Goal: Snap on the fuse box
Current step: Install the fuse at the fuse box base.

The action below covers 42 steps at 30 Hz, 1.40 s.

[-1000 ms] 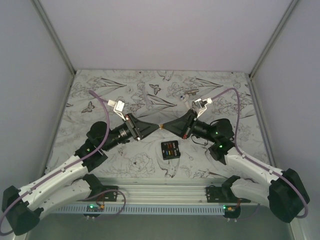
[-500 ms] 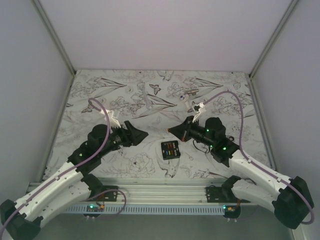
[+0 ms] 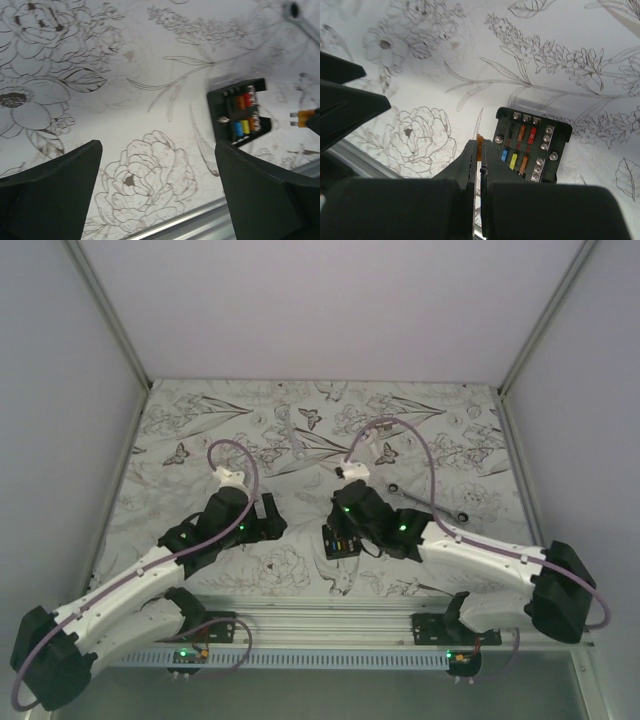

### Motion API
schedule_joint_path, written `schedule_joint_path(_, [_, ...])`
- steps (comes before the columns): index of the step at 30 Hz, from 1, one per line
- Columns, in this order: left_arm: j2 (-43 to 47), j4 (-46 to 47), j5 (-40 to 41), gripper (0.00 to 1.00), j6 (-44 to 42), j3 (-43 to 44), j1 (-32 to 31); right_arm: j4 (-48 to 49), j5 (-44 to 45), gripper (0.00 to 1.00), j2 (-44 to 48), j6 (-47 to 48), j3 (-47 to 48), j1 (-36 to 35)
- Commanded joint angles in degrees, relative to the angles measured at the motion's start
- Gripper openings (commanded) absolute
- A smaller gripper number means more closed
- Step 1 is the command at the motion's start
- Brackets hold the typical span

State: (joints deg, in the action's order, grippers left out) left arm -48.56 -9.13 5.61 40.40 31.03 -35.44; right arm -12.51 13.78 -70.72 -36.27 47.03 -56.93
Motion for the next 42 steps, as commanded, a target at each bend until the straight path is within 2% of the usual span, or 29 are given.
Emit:
schedule_joint_path(1, [-2.5,-2.8,6.3,1.0,-1.8,-0.3,0.5,-9.6,12.7,0.0,-5.8,-2.9,6.5,-4.6])
schedule_joint_path(11, [-5.6,-11.0,16.5,1.0,5.8,1.5,1.1,-17.7,21.1,0.0,-17.8,-9.0,13.6,-9.0])
schedule_joint_path(20, [-2.2,-12.6,19.6,1.0,7.3,0.4,1.5,-20.9,24.9,0.0,-25.4,-10.5,17.9,-9.9])
schedule_joint_path(42, [-3.7,-12.8,19.0,1.0,7.2,1.2,1.4,-17.5,26.0,0.0,-29.2,-12.0,17.9,-9.7])
